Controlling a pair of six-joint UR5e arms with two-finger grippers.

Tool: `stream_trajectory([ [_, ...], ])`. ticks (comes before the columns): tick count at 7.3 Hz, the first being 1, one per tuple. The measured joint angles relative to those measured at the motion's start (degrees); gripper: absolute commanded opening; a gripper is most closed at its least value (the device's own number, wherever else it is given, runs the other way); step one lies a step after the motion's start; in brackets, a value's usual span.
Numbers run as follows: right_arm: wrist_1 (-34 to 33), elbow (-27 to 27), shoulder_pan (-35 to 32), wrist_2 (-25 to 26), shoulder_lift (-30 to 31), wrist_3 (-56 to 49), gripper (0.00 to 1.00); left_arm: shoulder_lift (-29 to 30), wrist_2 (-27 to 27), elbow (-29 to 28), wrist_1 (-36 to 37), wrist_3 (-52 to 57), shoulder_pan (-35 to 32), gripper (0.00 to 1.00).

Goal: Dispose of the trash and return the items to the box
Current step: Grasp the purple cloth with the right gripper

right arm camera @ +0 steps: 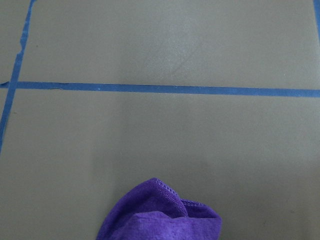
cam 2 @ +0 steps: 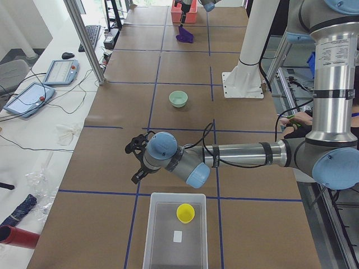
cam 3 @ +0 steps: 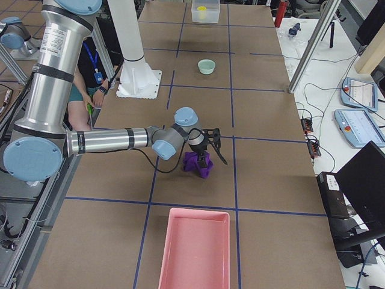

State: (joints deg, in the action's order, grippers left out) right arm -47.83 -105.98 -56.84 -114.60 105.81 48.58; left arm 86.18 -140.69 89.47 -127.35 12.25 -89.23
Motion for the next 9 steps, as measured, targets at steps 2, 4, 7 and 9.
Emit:
stream_trajectory([
  [2,0.2,0.0,2.4,1.1,-0.2,2.3,0.96,0.0,0.1,0.7,0.0,0.0,0.0,1.0],
  [4,0.3,0.0,5.1,2.9,-0.8,3.9,0.79,-0.1,0.1,1.3,0.0,0.0,-0.1,1.0],
  [7,0.1,0.1,9.4,5.9,-0.3,3.0,0.0,-0.2,0.1,1.4,0.0,0.0,-0.2,1.0],
  [9,0.0,-0.2,10.7,7.4,1.1,-3.3,0.0,-0.3,0.1,1.4,0.0,0.0,-0.2,1.0],
])
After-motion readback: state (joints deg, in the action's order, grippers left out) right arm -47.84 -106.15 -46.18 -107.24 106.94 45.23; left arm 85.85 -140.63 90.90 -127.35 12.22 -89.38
